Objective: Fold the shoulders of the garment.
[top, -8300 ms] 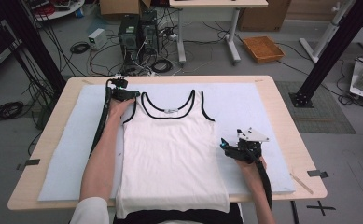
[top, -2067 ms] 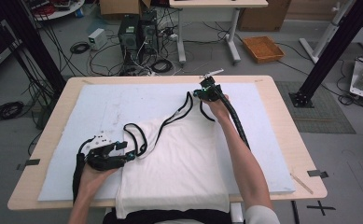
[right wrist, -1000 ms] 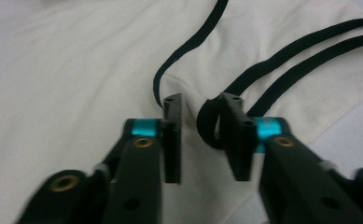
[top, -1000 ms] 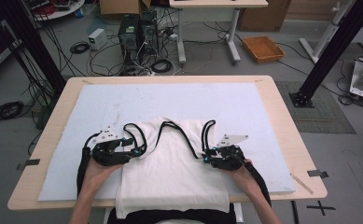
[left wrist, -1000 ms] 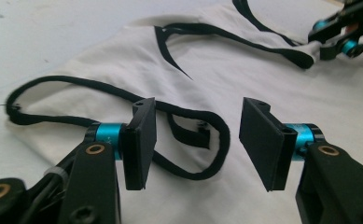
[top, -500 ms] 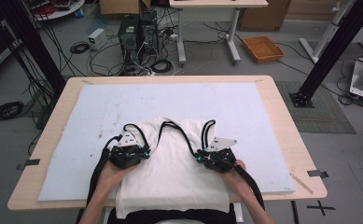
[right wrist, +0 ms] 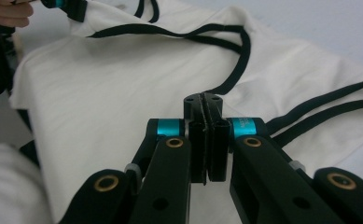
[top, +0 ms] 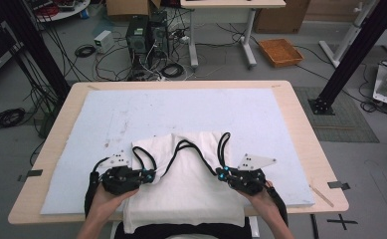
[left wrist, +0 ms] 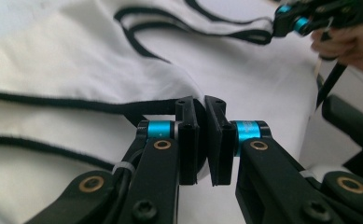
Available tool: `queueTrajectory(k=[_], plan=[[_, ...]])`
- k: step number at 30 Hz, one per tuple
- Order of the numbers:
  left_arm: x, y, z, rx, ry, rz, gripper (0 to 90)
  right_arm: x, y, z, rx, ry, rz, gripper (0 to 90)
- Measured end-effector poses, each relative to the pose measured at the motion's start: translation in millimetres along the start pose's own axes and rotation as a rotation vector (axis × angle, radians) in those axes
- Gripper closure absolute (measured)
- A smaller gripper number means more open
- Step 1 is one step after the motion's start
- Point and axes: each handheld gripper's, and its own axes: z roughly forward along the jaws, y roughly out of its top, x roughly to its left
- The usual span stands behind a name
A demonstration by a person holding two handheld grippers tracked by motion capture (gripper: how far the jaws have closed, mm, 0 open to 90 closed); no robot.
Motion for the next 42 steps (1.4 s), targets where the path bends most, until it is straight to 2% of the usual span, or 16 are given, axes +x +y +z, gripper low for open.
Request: queueTrajectory(k=[1,3,5,7,8,9,11,13,15,18,21,24,27,32,36,42], plan=[[4.5,-12.5,2.8,0.052,0.012,-0.022,83.5,5.9,-8.7,1.1,0.024,0.012,-0.003,89.1],[9.1,-15.8,2.5,0.079,0.003,-0.031,79.3,6.3,-12.9,4.9,0.065,0.009,-0.011,78.8],[11.3,-13.8,-3.6,0.052,-0.006,-0.033,68.7,3.6,-13.2,5.6,0.068,0.016,-0.002,69.0],[11.9,-8.5,-11.9,0.013,0.008,-0.018,63.9,1.0,-9.8,0.6,0.021,0.002,0.008,64.4],[11.9,-8.5,-11.9,0.013,0.008,-0.018,62.1,1.0,-9.8,0.6,0.021,0.002,0.008,64.4],[13.8,-1.5,-16.1,-0.006,0.059,-0.001,61.2,-1.9,-4.5,-5.7,-0.030,-0.015,0.015,64.3],[17.6,5.9,-13.5,-0.004,0.110,0.008,60.8,-5.8,0.6,-7.7,-0.053,-0.035,0.014,64.1],[19.3,9.0,-10.2,-0.003,0.112,-0.002,60.9,-7.8,2.4,-6.2,-0.046,-0.050,0.009,63.3],[19.2,15.2,6.6,0.034,0.099,0.003,61.0,-12.1,2.7,4.1,0.002,-0.088,0.006,61.9],[12.5,19.4,21.2,0.056,0.106,0.019,61.0,-11.7,0.7,10.9,0.021,-0.102,-0.005,61.9],[11.1,22.7,28.5,0.083,0.153,0.031,61.1,-10.2,0.0,13.1,0.023,-0.098,-0.009,61.8],[16.2,21.4,34.2,0.111,0.141,0.022,60.9,-8.6,-0.4,13.2,0.023,-0.093,-0.012,61.0],[18.4,19.5,41.6,0.145,0.170,0.051,62.9,-10.2,-0.6,13.9,0.023,-0.088,-0.011,61.1],[20.0,20.4,38.1,0.123,0.192,0.083,83.3,-12.1,0.5,16.8,0.023,-0.091,-0.012,61.2],[21.1,22.6,22.0,0.052,0.185,0.059,84.1,-12.3,0.6,16.2,0.022,-0.091,-0.014,61.2],[33.8,23.1,0.9,0.010,0.187,0.018,83.6,-12.9,1.3,17.3,0.022,-0.083,-0.015,61.0]])
